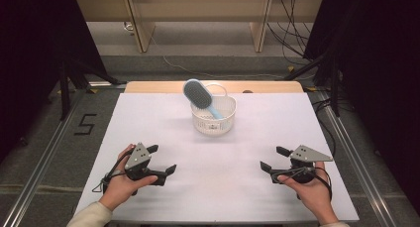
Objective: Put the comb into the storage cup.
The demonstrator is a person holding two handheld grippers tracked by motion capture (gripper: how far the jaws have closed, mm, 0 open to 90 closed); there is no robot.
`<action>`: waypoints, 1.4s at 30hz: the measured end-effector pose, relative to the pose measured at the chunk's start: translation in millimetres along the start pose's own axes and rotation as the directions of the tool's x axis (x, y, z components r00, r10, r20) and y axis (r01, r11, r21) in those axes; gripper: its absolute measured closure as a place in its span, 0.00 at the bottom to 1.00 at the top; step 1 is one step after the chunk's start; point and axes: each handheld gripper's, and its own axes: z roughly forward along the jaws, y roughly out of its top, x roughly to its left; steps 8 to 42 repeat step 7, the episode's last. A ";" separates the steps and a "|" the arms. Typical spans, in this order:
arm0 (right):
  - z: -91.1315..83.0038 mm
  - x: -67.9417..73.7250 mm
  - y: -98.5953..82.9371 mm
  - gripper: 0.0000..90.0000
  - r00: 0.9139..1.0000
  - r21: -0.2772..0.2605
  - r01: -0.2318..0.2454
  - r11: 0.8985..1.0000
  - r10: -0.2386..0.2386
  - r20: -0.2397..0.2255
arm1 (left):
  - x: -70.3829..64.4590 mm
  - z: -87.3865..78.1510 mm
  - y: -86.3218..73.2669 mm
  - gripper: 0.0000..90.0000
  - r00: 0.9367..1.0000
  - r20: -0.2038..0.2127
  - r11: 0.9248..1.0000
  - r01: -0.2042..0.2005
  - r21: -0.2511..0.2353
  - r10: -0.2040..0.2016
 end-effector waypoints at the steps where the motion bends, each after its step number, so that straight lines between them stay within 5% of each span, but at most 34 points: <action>1: -0.1 0.3 -0.8 0.19 1.000 0.002 -0.001 1.000 0.001 -0.001 | 0.0 0.1 -0.1 0.05 1.000 0.000 1.000 0.000 0.000 0.000; 42: 1.4 1.4 -1.8 0.18 1.000 -0.004 0.011 1.000 -0.011 -0.007 | -0.2 1.1 0.0 0.05 1.000 0.003 1.000 0.004 0.001 -0.004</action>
